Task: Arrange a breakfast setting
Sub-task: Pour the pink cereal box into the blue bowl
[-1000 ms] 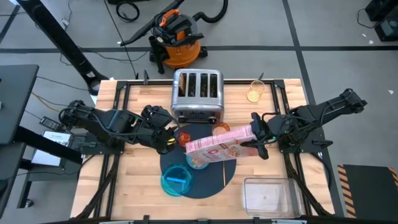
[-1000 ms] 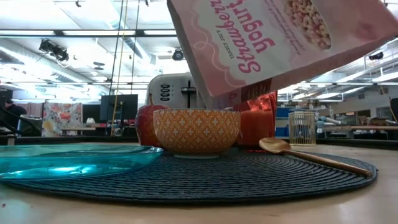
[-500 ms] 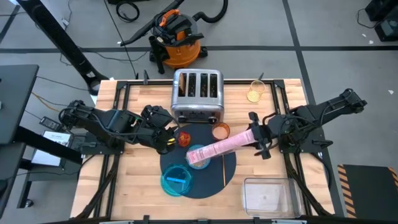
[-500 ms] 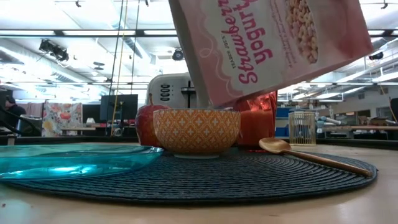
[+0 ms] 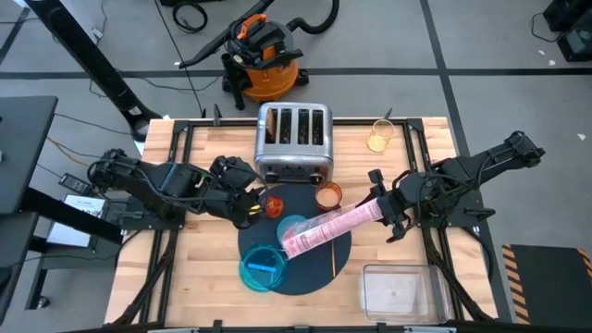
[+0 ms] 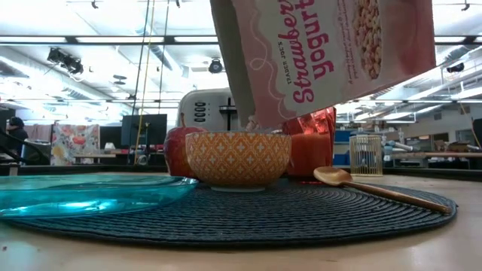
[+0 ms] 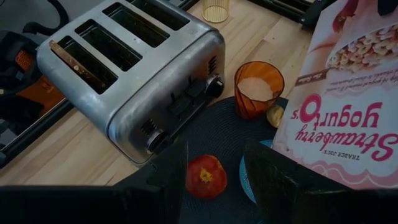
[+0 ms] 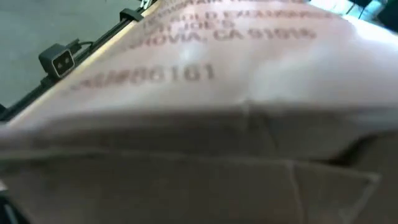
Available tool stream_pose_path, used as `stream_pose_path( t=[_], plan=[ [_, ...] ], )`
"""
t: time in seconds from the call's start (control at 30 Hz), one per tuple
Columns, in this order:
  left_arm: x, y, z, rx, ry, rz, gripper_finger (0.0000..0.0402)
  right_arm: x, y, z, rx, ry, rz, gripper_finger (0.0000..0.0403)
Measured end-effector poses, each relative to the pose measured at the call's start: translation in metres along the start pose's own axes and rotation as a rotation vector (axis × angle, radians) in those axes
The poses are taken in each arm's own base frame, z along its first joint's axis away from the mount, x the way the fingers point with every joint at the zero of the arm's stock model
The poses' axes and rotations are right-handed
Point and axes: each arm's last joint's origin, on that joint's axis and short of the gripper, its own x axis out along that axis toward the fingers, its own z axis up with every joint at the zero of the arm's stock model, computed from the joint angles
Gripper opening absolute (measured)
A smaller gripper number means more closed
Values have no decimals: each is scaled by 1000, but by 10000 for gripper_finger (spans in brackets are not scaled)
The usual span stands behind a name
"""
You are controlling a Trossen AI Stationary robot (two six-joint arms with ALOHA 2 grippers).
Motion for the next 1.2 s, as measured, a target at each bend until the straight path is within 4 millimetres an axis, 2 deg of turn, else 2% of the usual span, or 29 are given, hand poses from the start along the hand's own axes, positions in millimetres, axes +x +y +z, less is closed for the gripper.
stream_pose_path(
  t=[0.53,0.67,1.03,1.2],
  plan=[
    [0,0,0,1,0,1,164,2,3,0,-199,10,-6,166],
    [0,0,0,1,1,1,164,1,5,1,-200,9,-4,166],
    [0,0,0,-5,1,1,164,1,4,1,58,3,-25,166],
    [0,0,0,-9,1,1,164,2,1,1,258,5,-61,166]
  ],
)
